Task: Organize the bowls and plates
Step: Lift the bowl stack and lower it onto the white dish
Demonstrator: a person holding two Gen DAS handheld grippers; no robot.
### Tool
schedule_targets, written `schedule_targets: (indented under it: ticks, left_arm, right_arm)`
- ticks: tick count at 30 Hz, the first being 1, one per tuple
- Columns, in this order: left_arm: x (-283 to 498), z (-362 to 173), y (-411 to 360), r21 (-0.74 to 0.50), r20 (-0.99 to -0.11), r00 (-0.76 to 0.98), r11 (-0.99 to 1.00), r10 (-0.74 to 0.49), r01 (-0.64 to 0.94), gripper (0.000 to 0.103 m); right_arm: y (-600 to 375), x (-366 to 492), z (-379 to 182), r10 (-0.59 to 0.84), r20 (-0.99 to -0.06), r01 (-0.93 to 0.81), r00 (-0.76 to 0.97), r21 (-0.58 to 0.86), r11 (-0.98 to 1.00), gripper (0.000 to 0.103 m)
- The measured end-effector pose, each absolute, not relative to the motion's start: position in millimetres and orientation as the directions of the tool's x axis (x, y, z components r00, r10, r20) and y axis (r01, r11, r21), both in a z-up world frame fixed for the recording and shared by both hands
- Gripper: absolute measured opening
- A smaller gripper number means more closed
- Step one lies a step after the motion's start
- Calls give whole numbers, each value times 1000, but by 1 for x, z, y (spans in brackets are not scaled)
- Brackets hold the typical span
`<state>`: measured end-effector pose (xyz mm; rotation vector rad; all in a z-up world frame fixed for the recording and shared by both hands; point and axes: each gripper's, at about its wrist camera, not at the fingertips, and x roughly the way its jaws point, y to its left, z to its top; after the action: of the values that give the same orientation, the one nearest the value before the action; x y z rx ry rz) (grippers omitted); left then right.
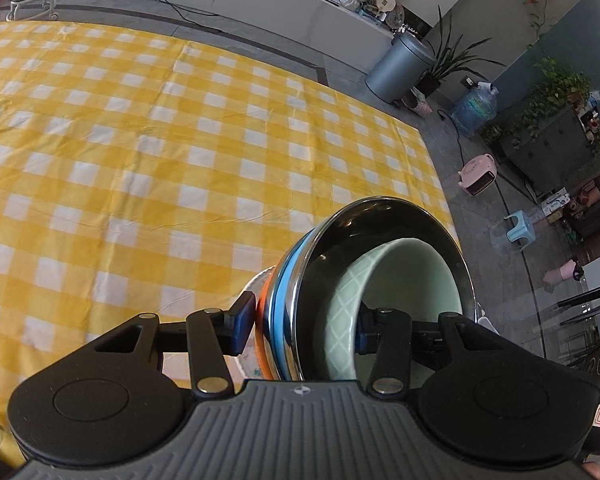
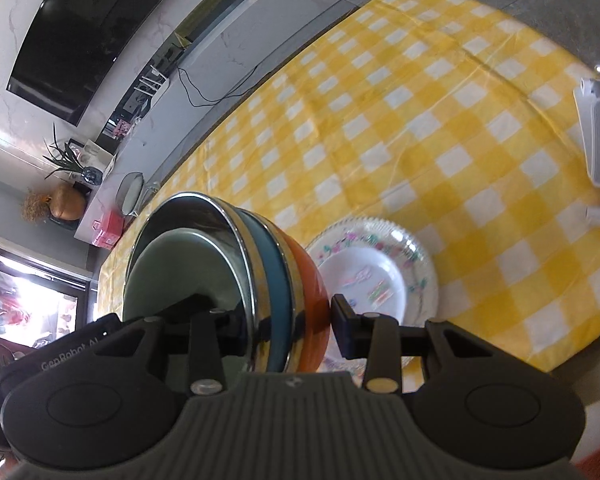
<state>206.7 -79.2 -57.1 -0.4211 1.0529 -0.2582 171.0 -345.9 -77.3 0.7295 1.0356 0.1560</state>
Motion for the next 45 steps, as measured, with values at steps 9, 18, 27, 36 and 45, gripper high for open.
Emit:
schedule_targets:
  ticks: [9, 18, 27, 36, 45]
  left_arm:
    - [217, -88, -94, -474, -802, 424, 880, -420, -25, 53]
    - [220, -105, -103, -476, -815, 395, 879, -424, -39, 53]
    - [220, -106, -106, -457, -821, 405, 888, -403, -43, 50]
    - [220, -106, -107, -439, -825, 408, 898, -391, -26, 44]
    - [211, -89, -102, -451, -788, 461, 892, -409, 22, 57]
  right_arm:
    - [-360, 188, -98, 432, -770, 232, 470, 580, 781, 39]
    - [-369, 189, -122, 424, -784, 263, 453, 572, 777, 39]
    - [-376, 189, -131, 443, -765, 271, 467, 601, 752, 39]
    - [-371, 188, -129, 449, -742, 215, 498, 607, 765, 51]
    - [-372, 180, -121, 424, -716, 181, 555, 601, 778, 67]
